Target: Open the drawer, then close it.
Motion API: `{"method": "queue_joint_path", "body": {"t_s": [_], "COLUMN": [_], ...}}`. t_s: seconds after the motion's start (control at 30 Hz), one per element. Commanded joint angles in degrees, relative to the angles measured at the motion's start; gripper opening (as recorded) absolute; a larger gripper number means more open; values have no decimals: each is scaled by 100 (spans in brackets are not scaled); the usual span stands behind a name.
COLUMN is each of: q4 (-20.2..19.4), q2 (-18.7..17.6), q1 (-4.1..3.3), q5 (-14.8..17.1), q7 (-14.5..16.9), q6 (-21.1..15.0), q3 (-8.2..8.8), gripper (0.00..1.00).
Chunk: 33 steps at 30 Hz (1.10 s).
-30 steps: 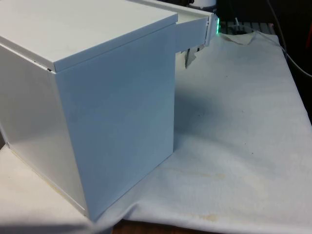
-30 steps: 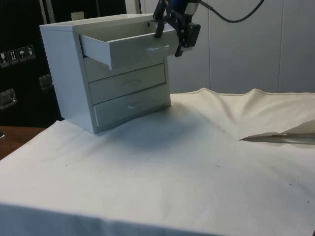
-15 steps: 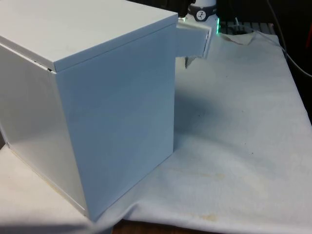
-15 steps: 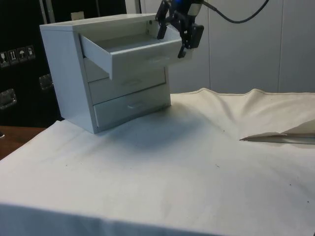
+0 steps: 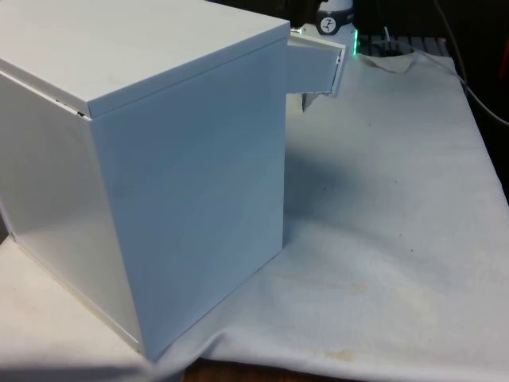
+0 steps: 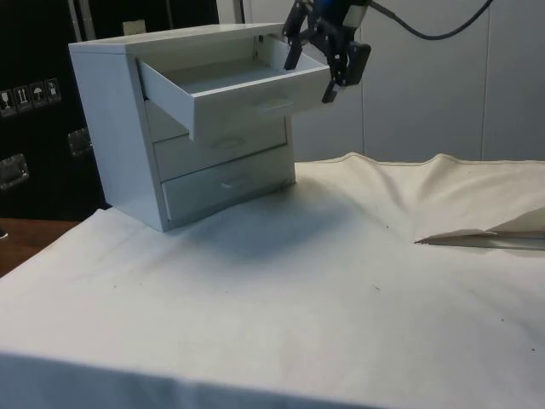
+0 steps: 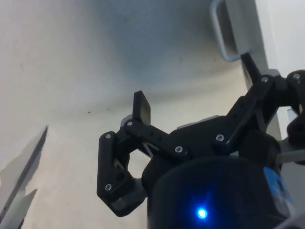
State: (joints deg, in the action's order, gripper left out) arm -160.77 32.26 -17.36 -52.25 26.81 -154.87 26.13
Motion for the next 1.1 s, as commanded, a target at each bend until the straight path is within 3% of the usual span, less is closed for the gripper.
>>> {"method": "queue_joint_path", "body": {"t_s": [0.0, 0.13, 0.17, 0.2, 0.23, 0.4, 0.43, 0.47, 0.63, 0.67, 0.7, 0.8, 0.9, 0.93, 1.07], "q4": [-69, -223, -195, -229, -286, -447, -430, -470, -567, -556, -596, -636, -636, -636, -636], "q2": [126, 321, 258, 298, 395, 590, 533, 613, 728, 682, 751, 779, 739, 762, 745], "q1": [97, 92, 0, 0, 92, 86, 0, 80, 69, 0, 63, 63, 0, 40, 17], "q5": [-120, -120, -6, -6, -115, -103, -6, -97, -80, -6, -74, -74, -6, -52, -29], "q7": [-92, -92, 0, 0, -92, -92, 0, -92, -109, -34, -126, -149, -80, -132, -115], "q6": [46, 92, 69, 74, 103, 143, 103, 149, 172, 143, 172, 178, 143, 166, 155], "q3": [-97, -132, -40, -46, -143, -189, -97, -201, -269, -189, -292, -338, -281, -338, -327], "gripper": [100, 100, 100, 100, 100, 100, 100, 100, 100, 100, 100, 100, 100, 100, 100]}}
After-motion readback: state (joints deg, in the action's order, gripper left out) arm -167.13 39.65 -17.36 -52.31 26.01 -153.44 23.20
